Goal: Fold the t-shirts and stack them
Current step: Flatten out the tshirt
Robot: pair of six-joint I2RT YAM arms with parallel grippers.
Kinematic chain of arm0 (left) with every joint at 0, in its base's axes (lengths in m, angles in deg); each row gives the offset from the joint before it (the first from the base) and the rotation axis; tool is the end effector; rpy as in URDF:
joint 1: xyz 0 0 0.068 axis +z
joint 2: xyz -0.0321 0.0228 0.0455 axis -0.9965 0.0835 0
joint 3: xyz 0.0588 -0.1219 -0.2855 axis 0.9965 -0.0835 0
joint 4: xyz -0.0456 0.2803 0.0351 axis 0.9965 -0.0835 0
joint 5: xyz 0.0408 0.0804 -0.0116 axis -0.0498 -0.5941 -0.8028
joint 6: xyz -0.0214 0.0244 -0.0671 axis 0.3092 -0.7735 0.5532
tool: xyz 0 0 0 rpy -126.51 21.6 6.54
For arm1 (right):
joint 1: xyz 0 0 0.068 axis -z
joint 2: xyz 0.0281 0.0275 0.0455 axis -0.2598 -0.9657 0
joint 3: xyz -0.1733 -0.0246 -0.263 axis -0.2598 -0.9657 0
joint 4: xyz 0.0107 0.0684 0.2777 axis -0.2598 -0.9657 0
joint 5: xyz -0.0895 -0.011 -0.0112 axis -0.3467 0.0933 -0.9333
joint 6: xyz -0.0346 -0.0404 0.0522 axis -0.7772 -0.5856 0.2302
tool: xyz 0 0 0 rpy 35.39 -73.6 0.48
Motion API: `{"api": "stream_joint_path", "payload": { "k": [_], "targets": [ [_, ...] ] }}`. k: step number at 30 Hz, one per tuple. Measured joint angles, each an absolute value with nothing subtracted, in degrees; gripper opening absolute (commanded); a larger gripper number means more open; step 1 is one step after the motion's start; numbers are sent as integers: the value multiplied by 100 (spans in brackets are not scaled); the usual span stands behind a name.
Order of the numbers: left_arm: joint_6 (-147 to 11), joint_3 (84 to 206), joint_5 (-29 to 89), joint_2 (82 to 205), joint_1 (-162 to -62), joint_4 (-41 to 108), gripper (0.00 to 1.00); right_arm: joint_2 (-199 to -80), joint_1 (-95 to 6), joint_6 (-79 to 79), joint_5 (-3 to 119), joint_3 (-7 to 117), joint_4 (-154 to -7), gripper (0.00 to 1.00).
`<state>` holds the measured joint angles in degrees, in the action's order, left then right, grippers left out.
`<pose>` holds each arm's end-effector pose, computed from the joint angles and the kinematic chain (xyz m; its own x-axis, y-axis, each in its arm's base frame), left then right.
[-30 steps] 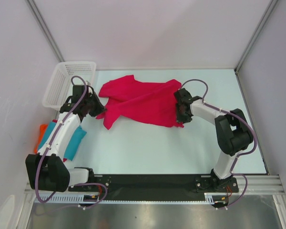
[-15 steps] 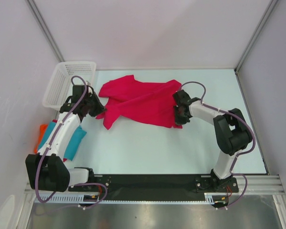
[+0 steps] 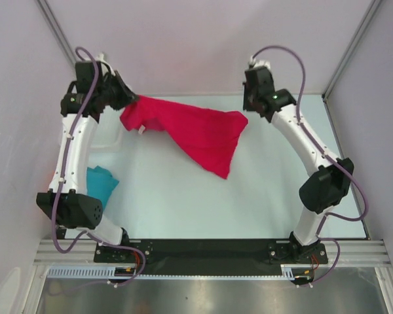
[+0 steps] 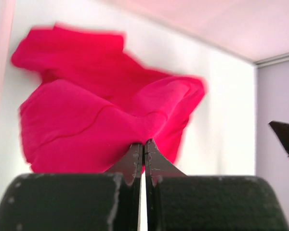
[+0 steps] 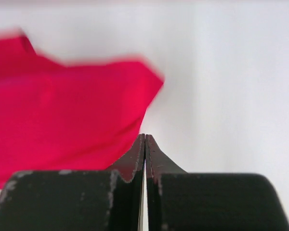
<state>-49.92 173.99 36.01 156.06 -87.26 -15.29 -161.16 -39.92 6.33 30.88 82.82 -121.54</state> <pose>0.3730 -0.0286 0.4647 -0.6028 -0.4536 -0.6564 -0.0667 0.8484 -0.5251 0.4245 0.1741 0.3906 -0.6176 -0.0503 -0.7849 -0.0317 0.9987 -0.0390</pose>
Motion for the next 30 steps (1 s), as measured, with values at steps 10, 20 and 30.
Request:
{"api": "stream_joint_path", "payload": {
  "k": [10,20,30],
  "targets": [
    [-5040,17958,3907,15527,-8671,-1966,0,-15793,-3870,563,3278,8601,-12290,16],
    [-5042,16925,3911,15507,-8669,-2007,0,-15941,-4794,1315,4935,5954,-11953,27],
    [-5143,16588,3909,15413,-8649,-1879,0,-16877,-5406,1807,5604,6634,-11291,35]
  ]
}}
